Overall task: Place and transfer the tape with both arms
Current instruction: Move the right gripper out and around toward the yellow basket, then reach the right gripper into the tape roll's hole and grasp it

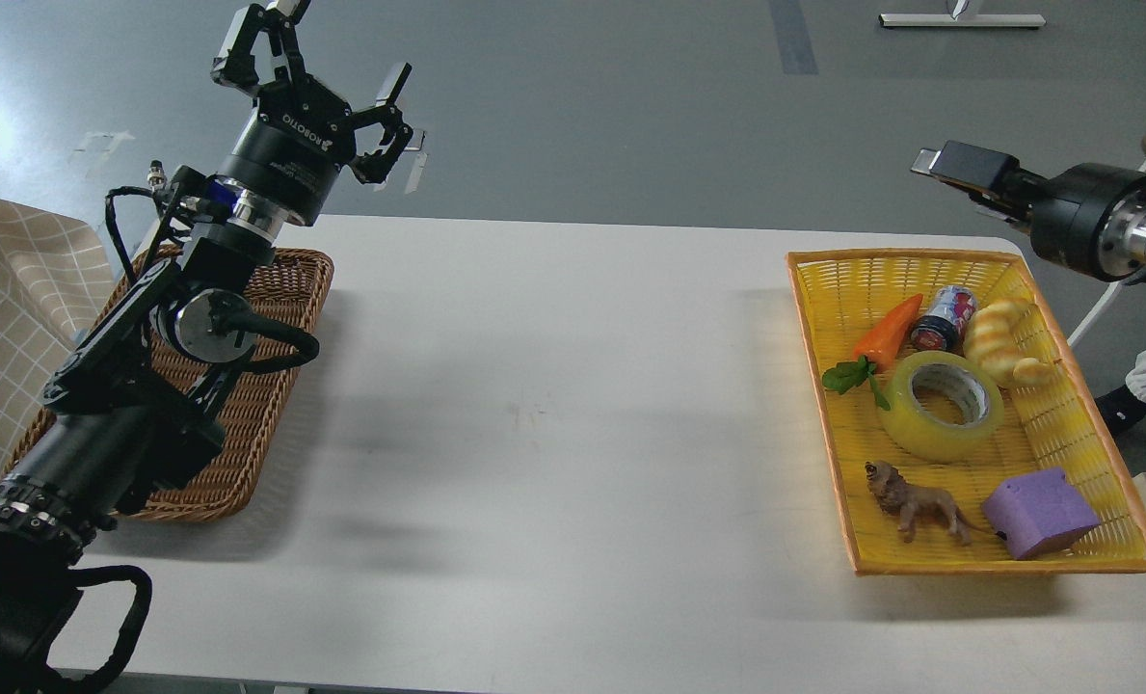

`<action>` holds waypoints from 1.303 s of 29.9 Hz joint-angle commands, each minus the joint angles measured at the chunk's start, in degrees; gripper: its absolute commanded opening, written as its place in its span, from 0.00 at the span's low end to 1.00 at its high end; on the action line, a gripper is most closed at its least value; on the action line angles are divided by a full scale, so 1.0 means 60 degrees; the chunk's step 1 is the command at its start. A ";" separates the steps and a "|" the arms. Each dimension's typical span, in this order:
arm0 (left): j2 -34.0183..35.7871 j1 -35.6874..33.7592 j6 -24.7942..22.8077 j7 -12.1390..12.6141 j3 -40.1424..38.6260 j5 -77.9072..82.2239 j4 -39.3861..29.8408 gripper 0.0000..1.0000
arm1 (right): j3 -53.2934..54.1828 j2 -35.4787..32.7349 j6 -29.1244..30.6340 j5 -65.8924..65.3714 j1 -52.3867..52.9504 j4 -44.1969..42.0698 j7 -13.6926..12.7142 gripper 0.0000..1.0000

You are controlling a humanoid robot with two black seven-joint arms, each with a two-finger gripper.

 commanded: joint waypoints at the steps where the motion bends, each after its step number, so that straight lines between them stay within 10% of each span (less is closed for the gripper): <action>1: -0.0020 0.0003 0.0000 0.0000 0.0000 0.0000 0.0001 0.98 | -0.0541 -0.0497 -0.0003 -0.0157 -0.0073 0.0282 -0.0001 1.00; 39: 0.0053 0.0003 0.0000 0.0000 0.0000 0.0000 0.0001 0.98 | -0.1173 -0.0484 -0.0003 -0.3951 -0.2109 -0.0405 -0.0074 0.83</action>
